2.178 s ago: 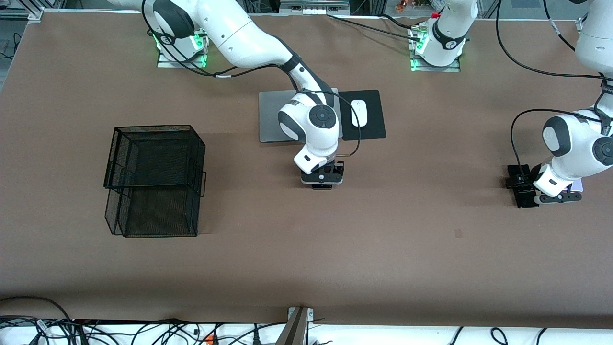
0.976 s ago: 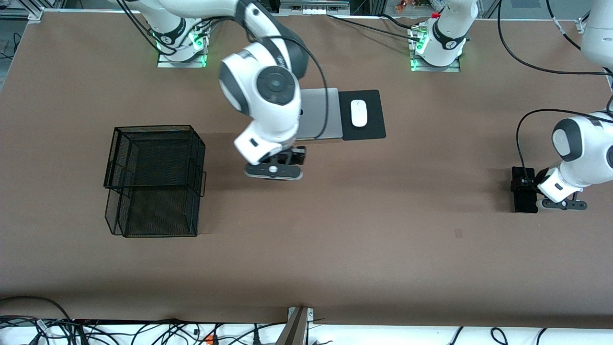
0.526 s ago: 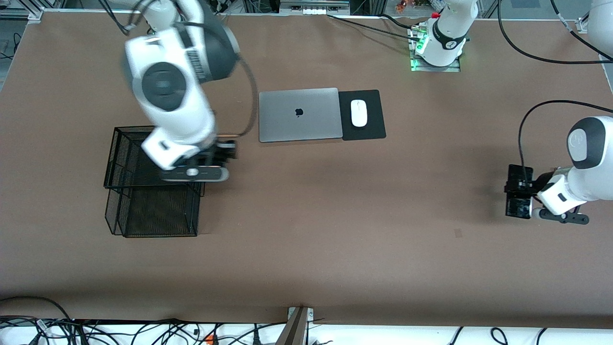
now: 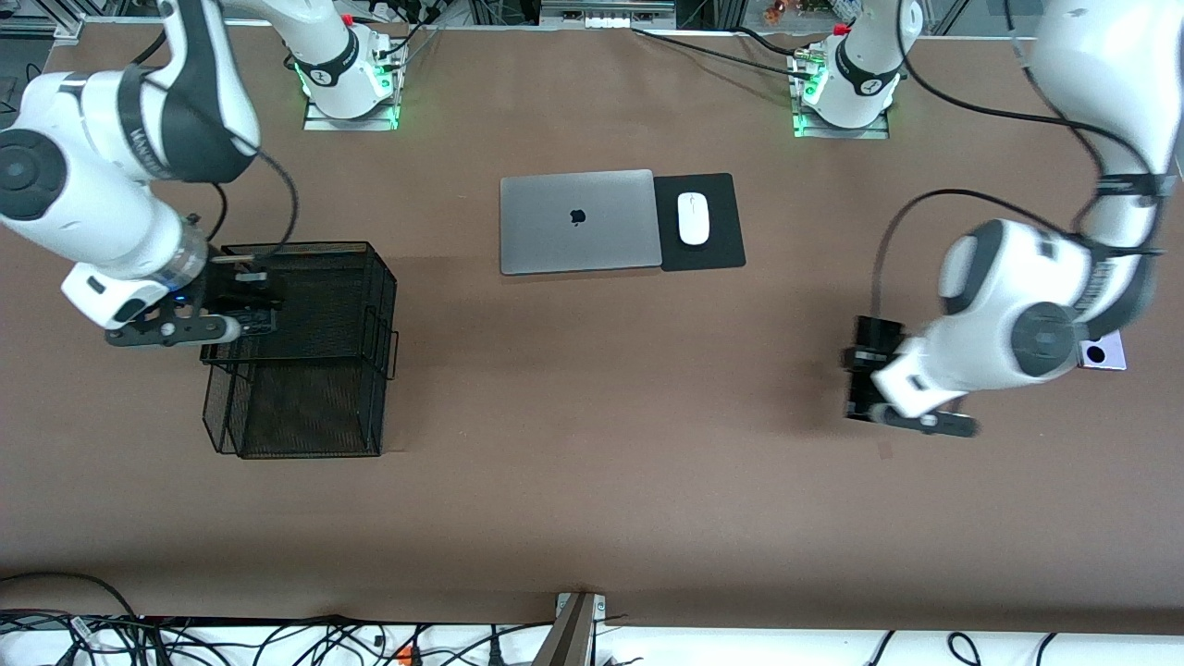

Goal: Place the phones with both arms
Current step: 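Lower the flip phone into the organizer with the right gripper while the left lifts, then set the tall black folding phone beside the laptop with the left gripper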

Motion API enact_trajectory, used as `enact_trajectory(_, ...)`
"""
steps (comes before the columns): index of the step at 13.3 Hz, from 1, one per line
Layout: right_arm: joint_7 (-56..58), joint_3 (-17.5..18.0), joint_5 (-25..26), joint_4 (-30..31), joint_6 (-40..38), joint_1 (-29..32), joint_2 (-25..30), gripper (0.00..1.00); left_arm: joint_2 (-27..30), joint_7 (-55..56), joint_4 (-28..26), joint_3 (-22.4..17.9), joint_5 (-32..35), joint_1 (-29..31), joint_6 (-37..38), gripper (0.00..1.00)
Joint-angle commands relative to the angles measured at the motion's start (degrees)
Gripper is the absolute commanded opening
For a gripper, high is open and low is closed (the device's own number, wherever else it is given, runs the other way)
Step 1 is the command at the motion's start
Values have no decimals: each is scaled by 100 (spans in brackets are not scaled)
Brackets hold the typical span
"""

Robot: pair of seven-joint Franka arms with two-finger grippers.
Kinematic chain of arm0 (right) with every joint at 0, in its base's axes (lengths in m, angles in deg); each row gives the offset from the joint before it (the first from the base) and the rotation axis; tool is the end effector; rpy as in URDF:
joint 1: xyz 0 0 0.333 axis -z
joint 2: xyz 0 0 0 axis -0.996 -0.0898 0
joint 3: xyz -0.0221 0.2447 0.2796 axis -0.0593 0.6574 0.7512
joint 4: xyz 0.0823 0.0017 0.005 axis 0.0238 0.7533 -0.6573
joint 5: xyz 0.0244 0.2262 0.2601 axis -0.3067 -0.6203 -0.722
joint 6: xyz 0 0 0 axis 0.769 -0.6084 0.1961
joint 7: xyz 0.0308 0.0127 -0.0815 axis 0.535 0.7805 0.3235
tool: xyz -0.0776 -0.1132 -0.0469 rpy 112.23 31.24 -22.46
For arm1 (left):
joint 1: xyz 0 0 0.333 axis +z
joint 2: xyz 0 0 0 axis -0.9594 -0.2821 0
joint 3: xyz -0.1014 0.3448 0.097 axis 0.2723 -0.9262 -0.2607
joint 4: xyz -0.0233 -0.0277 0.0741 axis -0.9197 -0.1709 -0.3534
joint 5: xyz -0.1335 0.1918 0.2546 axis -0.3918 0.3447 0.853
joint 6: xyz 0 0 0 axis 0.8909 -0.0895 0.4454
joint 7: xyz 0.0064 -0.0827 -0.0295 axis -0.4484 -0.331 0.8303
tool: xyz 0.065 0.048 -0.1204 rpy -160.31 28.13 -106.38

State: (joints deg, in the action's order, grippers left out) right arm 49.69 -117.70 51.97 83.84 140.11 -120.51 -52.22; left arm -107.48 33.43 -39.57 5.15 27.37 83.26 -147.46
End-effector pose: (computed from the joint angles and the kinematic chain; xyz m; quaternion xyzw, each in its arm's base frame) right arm 0.5608 0.0519 0.4747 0.9978 0.0580 -0.0201 0.0243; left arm 0.6390 -0.1200 0.3617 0.9938 -0.0566 -0.0951 0.0088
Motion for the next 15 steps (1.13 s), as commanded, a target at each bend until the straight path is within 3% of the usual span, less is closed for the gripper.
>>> enact_trajectory(1, 582, -292, -270, 904, 877, -82, 143, 0, -439, 996, 354, -60, -16, -829, 84, 14)
enact_trajectory(4, 698, -310, -279, 1406, 1600, 58, -68, 0, -941, 1534, 645, -60, -94, -1454, -511, 14)
enact_trajectory(8, 742, -310, -437, 1407, 1618, 182, -410, 0, -1521, 2922, 654, -87, -61, -2289, -1882, 14)
enact_trajectory(11, 786, -310, -472, 1390, 1557, 226, -551, 0, -1811, 3092, 645, -104, -60, -2615, -2411, 14)
enact_trajectory(12, 786, -310, -472, 1372, 1513, 226, -561, 7, -1899, 3205, 636, -122, -60, -2738, -2569, 14)
enact_trajectory(13, 786, -310, -472, 1337, 1461, 252, -569, 57, -1944, 3371, 610, -192, -34, -2852, -2727, 14)
enact_trajectory(14, 786, -310, -472, 1259, 1408, 278, -569, 94, -1962, 3417, 575, -331, -16, -2967, -2816, 15)
enact_trajectory(15, 786, -310, -472, 1180, 1312, 270, -561, 100, -1953, 3417, 575, -411, -16, -3046, -2825, 17)
